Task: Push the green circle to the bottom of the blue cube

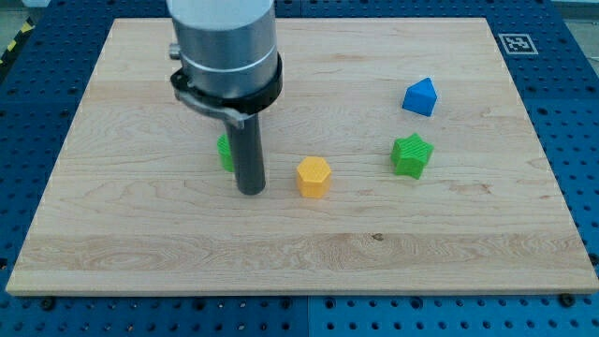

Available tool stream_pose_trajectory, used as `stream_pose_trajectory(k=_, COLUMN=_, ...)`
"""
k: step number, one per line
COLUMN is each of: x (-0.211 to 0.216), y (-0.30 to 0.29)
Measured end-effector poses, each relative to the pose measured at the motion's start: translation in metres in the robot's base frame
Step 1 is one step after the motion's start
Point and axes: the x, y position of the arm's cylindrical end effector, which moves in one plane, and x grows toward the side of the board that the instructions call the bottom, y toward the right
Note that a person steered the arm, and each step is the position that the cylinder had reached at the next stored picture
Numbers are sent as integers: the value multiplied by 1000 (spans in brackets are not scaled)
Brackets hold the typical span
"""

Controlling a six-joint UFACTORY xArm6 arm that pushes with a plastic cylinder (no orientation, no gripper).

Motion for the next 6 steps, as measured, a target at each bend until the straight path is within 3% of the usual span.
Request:
stream_pose_trajectory(k=2, x=-9, y=-47)
stream_pose_trajectory(k=6, x=-37, y=-28)
